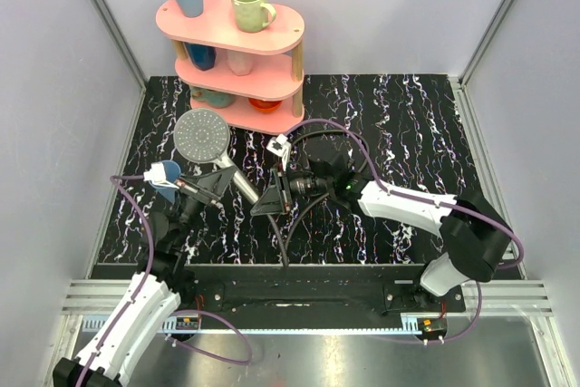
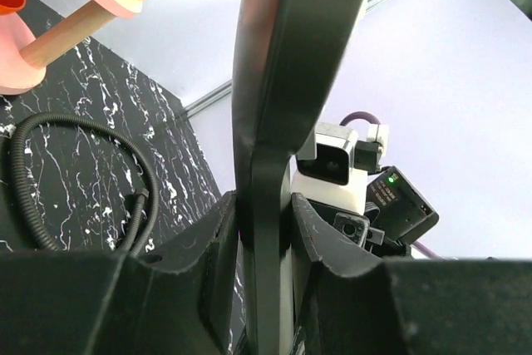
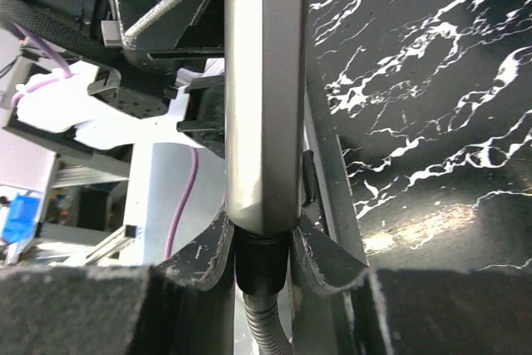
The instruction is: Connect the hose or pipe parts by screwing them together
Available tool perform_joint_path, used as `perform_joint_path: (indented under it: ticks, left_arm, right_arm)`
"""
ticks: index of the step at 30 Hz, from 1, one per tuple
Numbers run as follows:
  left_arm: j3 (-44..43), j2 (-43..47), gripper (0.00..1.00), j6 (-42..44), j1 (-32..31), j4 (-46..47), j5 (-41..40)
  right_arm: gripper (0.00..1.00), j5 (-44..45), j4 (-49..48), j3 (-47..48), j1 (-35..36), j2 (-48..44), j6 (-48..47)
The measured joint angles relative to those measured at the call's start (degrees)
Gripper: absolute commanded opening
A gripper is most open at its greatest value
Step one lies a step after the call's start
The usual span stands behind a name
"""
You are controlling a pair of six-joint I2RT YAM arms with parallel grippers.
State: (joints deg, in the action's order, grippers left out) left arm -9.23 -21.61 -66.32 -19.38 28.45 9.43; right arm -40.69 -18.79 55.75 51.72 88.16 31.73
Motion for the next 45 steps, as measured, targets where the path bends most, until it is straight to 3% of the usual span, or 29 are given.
perform_joint_path:
  ticks: [3, 4, 6, 7, 8, 12, 17, 25, 33, 34, 35, 38, 42, 45]
  left_arm:
    - [-0.17, -0.39, 0.00, 0.31, 0.07, -0.37, 0.09]
    - [-0.63, -0.31, 0.00, 0.46, 0.04, -1.88, 0.02]
    - [-3.34, -0.26, 0.00, 2.29, 0.02, -7.76, -0.13]
    - [-4.72, -0.26, 0.00, 3.63, -0.07, -10.69, 0.13]
    - [-5.75, -0.24, 0.00, 4.37, -0.22, -13.09, 0.22]
    - [-10.54, -1.11, 0.00, 7.89, -0.66, -23.82, -0.28]
    - [-15.47, -4.22, 0.00, 9.97, -0.66, -33.68, -3.67]
    - [-20.85, -9.70, 0.00, 10.88, -0.66, -44.33, -7.52]
    - [-23.89, -11.76, 0.00, 10.75, -0.68, -48.65, -9.09]
    - [-23.96, -11.76, 0.00, 10.62, -0.68, -48.87, -9.20]
    - [-24.04, -11.76, 0.00, 10.54, -0.68, -49.16, -9.25]
    - [-24.09, -11.72, 0.00, 9.73, -0.68, -49.53, -9.20]
    - [-24.00, -10.32, 0.00, 8.41, -0.63, -49.62, -8.90]
    - [-22.58, -7.21, 0.00, 8.09, -0.55, -48.81, -8.83]
  right_arm:
    - [0.33, -2.08, -1.77, -0.28, -0.81, 0.96, 2.19]
    - [0.47, -1.99, -1.36, -0.28, -0.85, 0.96, 2.23]
    - [0.60, -0.61, -0.17, -0.26, -0.83, 0.94, 2.29]
    - [0.76, 0.55, 0.39, -0.22, -0.83, 0.81, 2.01]
    - [0.83, 2.71, 1.44, -0.11, -0.83, 0.39, 1.51]
    - [0.94, 12.31, 7.67, 0.11, -0.48, -3.37, -0.70]
    - [0.95, 29.62, 17.68, 2.93, 4.81, -8.96, -6.49]
    - [0.88, 60.61, 31.28, 16.33, 23.39, -3.72, -14.86]
    - [0.69, 76.98, 42.84, 26.49, 28.09, 11.04, -15.56]
    - [0.63, 77.99, 43.91, 27.32, 28.24, 12.39, -15.47]
    - [0.48, 78.95, 44.72, 27.91, 28.46, 13.42, -15.41]
    - [0.18, 81.29, 46.38, 29.27, 29.11, 15.47, -15.54]
    - [0.00, 83.80, 46.40, 29.53, 29.70, 15.65, -15.58]
    - [0.00, 82.60, 43.28, 27.21, 29.57, 14.05, -17.05]
